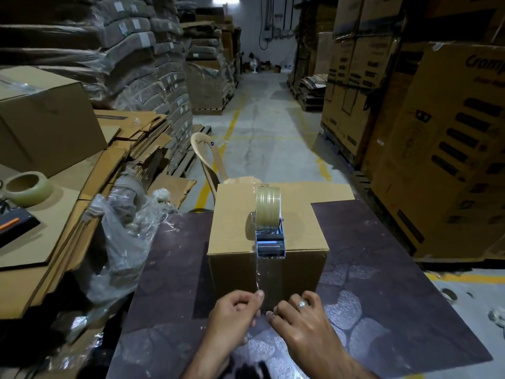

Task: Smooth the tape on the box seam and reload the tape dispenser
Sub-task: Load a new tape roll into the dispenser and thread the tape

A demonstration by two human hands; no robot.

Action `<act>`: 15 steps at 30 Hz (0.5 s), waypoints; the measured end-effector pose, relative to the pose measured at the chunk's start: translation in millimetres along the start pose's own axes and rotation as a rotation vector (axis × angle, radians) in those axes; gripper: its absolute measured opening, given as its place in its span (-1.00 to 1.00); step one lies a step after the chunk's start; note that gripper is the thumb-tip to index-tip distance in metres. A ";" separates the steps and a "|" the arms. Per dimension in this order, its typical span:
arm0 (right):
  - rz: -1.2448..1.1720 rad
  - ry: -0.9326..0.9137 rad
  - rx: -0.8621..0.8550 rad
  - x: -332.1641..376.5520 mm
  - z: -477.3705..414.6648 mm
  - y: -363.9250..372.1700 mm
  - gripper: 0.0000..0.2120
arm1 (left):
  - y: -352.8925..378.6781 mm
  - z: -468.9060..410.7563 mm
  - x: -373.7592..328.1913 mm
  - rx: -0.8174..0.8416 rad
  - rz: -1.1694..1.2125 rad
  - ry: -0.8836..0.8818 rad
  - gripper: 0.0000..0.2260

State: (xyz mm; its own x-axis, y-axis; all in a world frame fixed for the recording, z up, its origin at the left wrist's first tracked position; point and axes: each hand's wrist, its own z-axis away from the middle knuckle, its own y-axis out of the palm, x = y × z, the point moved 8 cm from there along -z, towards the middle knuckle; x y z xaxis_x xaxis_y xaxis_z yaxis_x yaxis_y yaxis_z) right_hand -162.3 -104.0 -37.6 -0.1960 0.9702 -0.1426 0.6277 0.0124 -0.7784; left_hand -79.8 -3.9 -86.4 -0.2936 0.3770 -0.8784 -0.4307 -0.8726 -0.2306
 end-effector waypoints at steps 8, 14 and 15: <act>0.023 -0.016 -0.010 1.6 2.4 -4.0 -0.79 | -2.8 0.0 -8.9 -0.019 0.014 0.044 -0.83; 0.018 0.005 0.038 -1.0 2.5 -7.2 -0.73 | -4.0 -0.7 -15.2 -0.109 -0.189 0.118 -0.81; 0.009 0.019 0.051 -2.1 2.3 -7.0 -0.72 | -3.6 -0.1 -16.7 -0.112 -0.209 0.123 -0.81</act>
State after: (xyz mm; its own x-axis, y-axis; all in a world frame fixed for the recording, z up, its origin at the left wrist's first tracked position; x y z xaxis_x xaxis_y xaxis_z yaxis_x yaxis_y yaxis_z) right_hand -168.1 -106.7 -33.2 -0.1764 0.9745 -0.1384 0.5903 -0.0078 -0.8071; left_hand -73.3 -7.1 -71.0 -0.0994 0.5184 -0.8493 -0.3721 -0.8110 -0.4515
